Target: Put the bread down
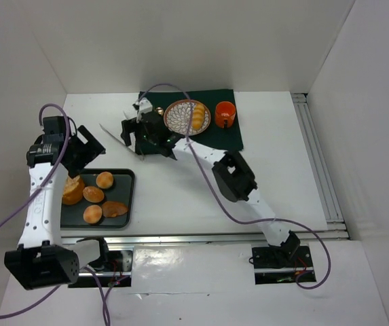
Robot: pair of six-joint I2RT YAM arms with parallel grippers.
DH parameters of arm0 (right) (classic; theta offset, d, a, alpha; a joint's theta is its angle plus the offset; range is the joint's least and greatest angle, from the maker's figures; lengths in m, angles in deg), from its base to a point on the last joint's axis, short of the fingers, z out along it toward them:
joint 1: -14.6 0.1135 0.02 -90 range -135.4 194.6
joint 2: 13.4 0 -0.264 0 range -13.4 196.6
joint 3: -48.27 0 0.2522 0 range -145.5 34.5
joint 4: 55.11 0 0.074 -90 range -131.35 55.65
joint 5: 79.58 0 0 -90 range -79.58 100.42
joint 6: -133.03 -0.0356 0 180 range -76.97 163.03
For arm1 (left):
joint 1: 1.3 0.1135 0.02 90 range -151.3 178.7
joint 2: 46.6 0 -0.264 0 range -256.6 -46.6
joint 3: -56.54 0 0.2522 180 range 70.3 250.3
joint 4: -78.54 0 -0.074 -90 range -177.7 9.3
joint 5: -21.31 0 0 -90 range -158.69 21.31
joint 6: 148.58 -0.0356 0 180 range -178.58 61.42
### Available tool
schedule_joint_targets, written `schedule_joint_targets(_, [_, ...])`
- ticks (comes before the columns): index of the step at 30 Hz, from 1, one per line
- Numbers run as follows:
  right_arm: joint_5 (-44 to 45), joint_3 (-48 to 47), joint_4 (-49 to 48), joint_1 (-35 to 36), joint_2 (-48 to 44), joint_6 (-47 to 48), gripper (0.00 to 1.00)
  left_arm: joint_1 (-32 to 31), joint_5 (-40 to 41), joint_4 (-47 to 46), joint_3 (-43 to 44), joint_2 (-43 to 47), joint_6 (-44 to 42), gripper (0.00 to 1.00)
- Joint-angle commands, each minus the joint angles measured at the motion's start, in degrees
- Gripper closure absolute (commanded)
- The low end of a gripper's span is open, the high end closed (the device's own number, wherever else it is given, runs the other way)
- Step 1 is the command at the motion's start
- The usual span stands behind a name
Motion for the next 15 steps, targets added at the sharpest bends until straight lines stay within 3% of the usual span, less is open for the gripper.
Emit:
schedule_joint_targets(1, [-0.2, 8.0, -5.0, -3.0, -16.9, 0.2, 0.0, 0.5, 3.3, -0.6, 2.4, -4.2, 1.5, 0.01])
schedule_joint_targets(6, [2.4, 33.4, -10.9, -4.1, -37.3, -1.0, 0.0, -2.9, 6.9, -2.7, 5.6, -14.7, 3.4, 0.01])
schedule_joint_targets(15, [8.1, 52.4, 0.1, -4.1, -55.4, -0.5, 0.0, -12.4, 15.0, 0.7, 21.5, -38.9, 14.3, 0.01])
